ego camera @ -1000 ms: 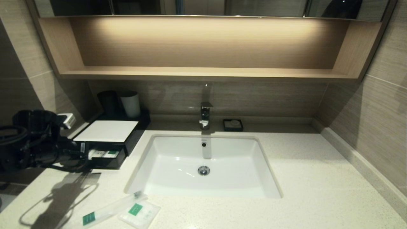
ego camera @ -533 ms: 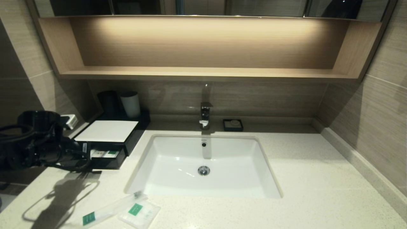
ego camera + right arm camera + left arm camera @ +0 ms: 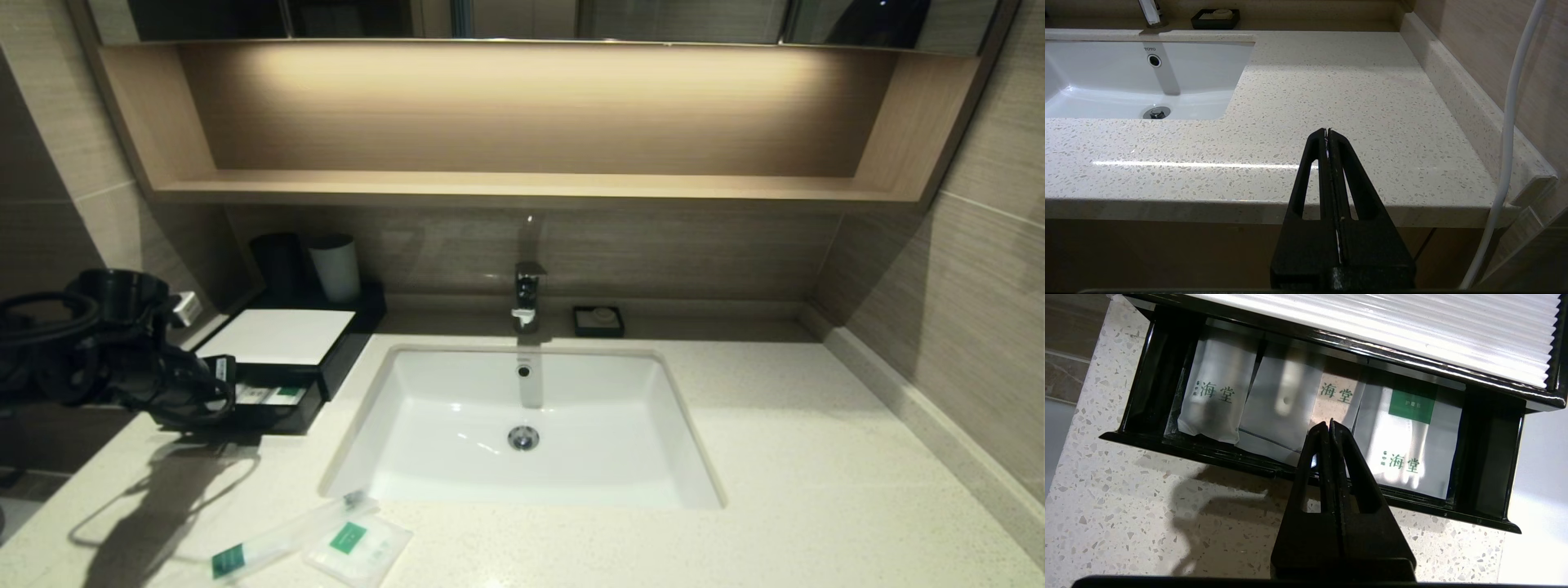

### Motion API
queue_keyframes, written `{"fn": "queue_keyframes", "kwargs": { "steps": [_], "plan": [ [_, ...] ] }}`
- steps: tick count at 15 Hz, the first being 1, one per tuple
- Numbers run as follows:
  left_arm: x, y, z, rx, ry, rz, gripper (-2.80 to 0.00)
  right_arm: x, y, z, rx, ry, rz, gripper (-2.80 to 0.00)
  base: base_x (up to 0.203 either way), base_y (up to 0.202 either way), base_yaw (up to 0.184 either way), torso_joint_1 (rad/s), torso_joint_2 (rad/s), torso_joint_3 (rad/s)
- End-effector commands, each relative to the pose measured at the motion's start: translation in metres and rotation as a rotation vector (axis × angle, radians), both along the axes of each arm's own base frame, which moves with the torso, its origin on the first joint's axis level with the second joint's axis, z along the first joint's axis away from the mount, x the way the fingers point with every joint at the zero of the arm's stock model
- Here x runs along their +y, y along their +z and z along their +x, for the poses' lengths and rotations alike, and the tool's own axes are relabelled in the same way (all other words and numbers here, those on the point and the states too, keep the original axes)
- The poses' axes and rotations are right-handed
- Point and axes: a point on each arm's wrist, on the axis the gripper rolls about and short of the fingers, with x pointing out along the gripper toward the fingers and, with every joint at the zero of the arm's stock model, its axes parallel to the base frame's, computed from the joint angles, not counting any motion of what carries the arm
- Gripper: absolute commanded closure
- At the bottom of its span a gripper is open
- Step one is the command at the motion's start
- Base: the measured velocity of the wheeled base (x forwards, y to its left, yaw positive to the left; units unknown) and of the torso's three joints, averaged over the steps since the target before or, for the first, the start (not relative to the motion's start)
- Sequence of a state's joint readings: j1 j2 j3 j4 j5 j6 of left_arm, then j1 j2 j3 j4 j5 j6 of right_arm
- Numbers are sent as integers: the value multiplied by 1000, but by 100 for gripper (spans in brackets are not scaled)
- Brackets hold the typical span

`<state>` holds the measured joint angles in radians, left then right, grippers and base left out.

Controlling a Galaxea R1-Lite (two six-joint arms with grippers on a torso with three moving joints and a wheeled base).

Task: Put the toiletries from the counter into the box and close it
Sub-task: Open the drawer

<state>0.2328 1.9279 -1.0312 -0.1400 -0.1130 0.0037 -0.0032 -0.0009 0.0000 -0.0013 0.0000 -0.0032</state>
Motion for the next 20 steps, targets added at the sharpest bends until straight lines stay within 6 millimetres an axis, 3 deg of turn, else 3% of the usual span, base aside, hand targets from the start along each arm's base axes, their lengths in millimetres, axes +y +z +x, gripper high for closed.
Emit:
{"fn": "queue_keyframes", "kwargs": {
  "steps": [1,15,20],
  "plan": [
    [1,-4,5,9,2,-3,0,0,0,0,2,0,-1,0,0,0,0,0,0,0],
    [0,-27,20,72,10,7,0,0,0,0,2,0,0,0,0,0,0,0,0,0],
    [0,-27,19,73,10,7,0,0,0,0,2,0,0,0,0,0,0,0,0,0]
  ]
}}
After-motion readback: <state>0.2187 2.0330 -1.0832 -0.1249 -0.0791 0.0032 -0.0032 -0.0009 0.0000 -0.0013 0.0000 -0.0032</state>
